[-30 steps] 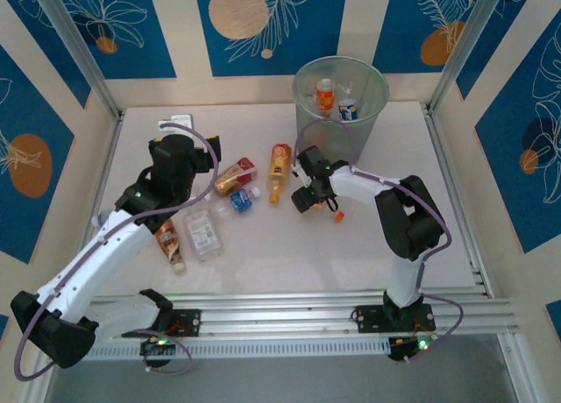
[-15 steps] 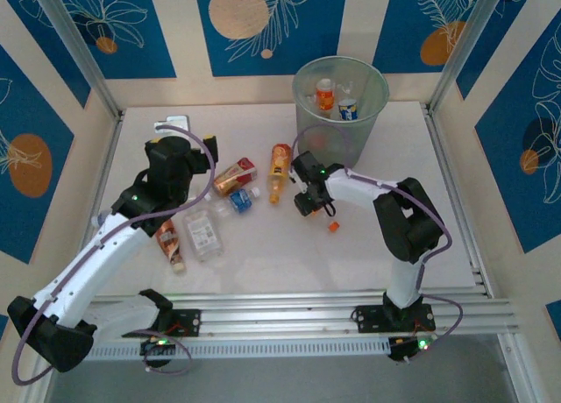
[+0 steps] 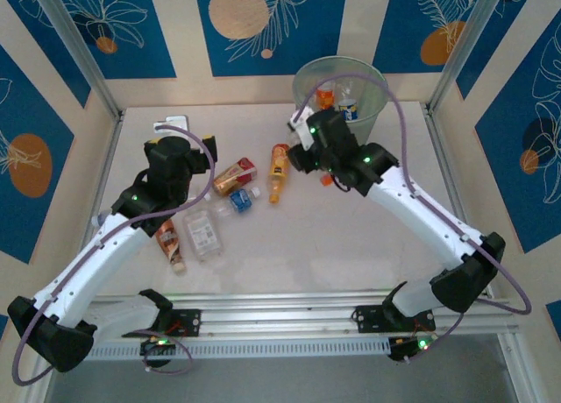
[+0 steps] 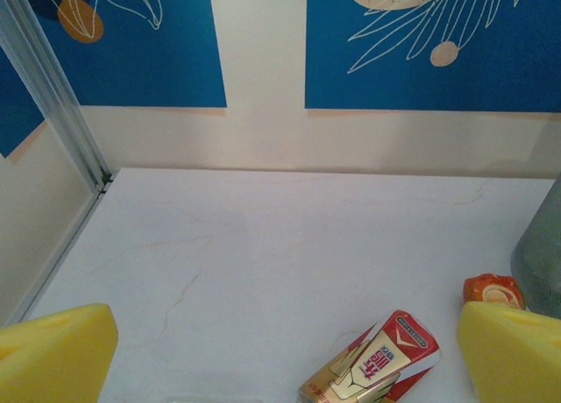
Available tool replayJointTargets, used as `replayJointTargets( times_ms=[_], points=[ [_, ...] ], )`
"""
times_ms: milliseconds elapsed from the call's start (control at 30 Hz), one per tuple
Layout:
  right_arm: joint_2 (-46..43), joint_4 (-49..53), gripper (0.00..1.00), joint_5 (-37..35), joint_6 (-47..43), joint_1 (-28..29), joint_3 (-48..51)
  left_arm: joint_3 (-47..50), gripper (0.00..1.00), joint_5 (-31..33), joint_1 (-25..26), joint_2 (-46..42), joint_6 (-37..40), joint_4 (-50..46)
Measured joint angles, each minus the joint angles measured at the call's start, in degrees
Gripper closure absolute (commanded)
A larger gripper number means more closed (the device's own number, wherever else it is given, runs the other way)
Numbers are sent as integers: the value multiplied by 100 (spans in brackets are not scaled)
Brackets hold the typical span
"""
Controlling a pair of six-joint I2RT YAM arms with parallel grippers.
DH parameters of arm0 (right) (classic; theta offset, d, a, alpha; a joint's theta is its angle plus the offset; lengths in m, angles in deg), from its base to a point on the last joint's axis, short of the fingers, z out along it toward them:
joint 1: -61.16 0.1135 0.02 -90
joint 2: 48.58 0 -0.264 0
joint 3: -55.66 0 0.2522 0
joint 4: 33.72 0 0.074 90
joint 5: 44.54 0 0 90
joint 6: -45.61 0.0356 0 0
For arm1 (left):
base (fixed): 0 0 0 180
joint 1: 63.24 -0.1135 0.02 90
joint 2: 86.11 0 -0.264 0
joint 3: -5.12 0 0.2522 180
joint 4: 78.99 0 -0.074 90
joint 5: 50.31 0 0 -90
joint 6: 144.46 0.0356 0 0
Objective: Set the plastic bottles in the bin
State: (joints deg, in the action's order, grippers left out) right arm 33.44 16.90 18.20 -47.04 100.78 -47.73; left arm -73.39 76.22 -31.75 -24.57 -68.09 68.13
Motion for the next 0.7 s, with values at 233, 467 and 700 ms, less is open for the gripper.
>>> replayJointTargets(
  times_ms=[233, 467, 700],
  points=[
    [973, -533, 66, -146, -293, -721, -1799, 2, 0, -2, 0, 0, -2, 0],
    [2682, -857, 66, -245, -302, -1456, -3641, 76, 0, -4, 0, -48, 0, -4],
    [3805, -944, 66, -291, -321, -1919, -4249, 120, 1, -2, -15, -111, 22, -2]
  ],
)
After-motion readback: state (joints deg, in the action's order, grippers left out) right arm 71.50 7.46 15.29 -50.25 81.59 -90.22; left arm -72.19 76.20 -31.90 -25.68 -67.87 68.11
